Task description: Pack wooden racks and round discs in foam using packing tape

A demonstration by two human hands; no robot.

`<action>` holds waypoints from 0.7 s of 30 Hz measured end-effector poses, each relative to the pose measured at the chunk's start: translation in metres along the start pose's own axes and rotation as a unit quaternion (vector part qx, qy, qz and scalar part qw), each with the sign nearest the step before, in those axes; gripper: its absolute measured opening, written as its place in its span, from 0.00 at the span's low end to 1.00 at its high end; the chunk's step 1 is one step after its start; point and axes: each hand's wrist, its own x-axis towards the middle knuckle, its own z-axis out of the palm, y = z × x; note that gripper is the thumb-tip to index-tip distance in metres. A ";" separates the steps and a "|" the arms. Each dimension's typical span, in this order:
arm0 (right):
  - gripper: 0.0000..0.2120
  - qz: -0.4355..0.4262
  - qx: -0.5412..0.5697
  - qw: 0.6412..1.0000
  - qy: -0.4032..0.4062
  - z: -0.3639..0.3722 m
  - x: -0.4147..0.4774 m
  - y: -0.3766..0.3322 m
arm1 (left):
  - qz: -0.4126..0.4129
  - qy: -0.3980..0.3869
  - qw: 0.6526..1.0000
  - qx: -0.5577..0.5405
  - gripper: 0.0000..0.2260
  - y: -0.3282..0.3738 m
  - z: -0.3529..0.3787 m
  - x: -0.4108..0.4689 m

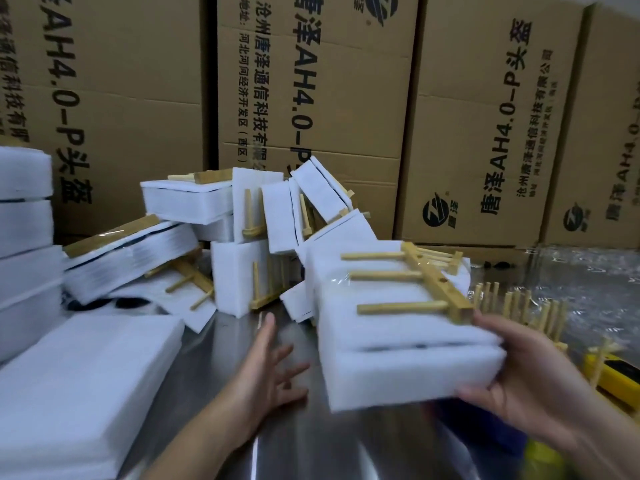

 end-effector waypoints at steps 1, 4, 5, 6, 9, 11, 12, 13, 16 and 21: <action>0.39 -0.031 0.009 0.999 0.024 -0.004 -0.002 -0.015 | 0.018 0.050 0.998 0.034 0.26 -0.004 0.000 0.004; 0.21 -0.140 0.006 0.984 0.115 -0.011 0.010 -0.059 | 0.048 0.082 0.989 0.113 0.15 -0.015 -0.005 0.013; 0.15 -0.166 0.005 0.975 0.151 -0.012 0.021 -0.072 | 0.045 0.075 0.985 0.146 0.11 -0.018 -0.006 0.015; 0.13 -0.185 -0.001 0.966 0.179 -0.015 0.034 -0.085 | 0.043 0.063 0.979 0.189 0.08 -0.020 -0.006 0.014; 0.13 -0.202 -0.016 0.952 0.231 -0.025 0.083 -0.111 | 0.066 0.041 0.956 0.284 0.06 -0.027 -0.007 0.014; 0.15 -0.186 -0.023 0.954 0.236 -0.032 0.115 -0.119 | 0.070 0.033 0.951 0.301 0.07 -0.026 -0.007 0.014; 0.16 -0.175 -0.023 0.955 0.237 -0.034 0.130 -0.120 | 0.071 0.034 0.953 0.291 0.07 -0.025 -0.007 0.015; 0.16 -0.162 -0.024 0.957 0.239 -0.036 0.142 -0.120 | 0.070 0.037 0.956 0.281 0.07 -0.023 -0.007 0.016; 0.18 -0.103 -0.115 0.948 0.280 -0.046 0.175 -0.110 | 0.070 0.036 0.963 0.258 0.08 -0.023 -0.008 0.019; 0.35 -0.076 -0.510 0.702 0.491 -0.063 0.185 -0.092 | 0.061 0.021 0.951 0.303 0.08 -0.023 -0.006 0.015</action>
